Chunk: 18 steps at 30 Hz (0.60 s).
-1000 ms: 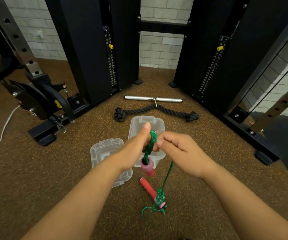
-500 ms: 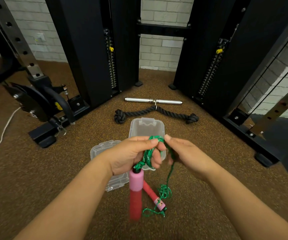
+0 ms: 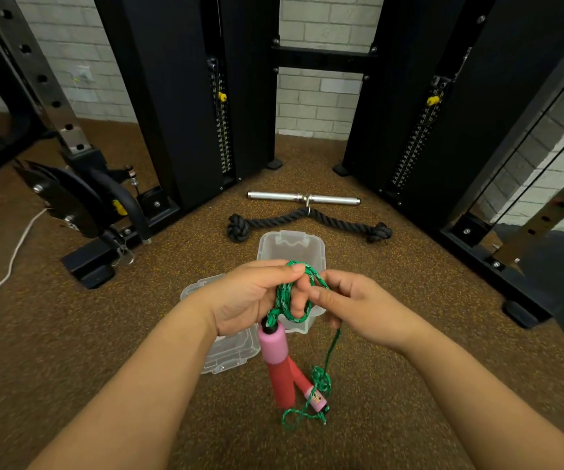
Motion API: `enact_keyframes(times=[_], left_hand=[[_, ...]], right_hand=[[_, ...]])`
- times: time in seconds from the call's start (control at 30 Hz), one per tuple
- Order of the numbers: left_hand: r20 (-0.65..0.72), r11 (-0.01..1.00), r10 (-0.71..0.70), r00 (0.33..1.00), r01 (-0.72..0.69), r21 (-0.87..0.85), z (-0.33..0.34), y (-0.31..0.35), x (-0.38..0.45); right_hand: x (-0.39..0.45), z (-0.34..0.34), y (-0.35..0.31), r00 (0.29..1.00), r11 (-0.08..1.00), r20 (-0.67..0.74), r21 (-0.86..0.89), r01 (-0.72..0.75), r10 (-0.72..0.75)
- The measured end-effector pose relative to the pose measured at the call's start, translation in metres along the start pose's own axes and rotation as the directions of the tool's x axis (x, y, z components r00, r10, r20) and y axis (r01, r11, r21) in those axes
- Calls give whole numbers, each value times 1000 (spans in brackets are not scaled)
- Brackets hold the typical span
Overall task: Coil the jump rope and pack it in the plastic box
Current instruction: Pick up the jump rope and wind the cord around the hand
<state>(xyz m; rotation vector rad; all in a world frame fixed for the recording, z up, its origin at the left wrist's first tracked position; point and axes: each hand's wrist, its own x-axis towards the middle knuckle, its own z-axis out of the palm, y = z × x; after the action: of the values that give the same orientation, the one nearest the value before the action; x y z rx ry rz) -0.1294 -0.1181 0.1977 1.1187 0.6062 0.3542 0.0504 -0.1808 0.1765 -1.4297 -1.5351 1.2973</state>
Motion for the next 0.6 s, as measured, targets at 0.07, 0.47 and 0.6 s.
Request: enact_keyframes(times=[0.07,0.47,0.6], left_hand=[[-88,991,20,996,-8,132,0,-1,2],[-246,987,85,966,-116,-113,14,-7,11],[-166,964,73,983,-113,-240,18,-5,11]], right_hand=[[0,1,3,999,988,-43,-151,11,-18],[3,3,2,986,996,-168,-88,-4,-11],[5,4,3,983,1000,-185,-14,-11,8]])
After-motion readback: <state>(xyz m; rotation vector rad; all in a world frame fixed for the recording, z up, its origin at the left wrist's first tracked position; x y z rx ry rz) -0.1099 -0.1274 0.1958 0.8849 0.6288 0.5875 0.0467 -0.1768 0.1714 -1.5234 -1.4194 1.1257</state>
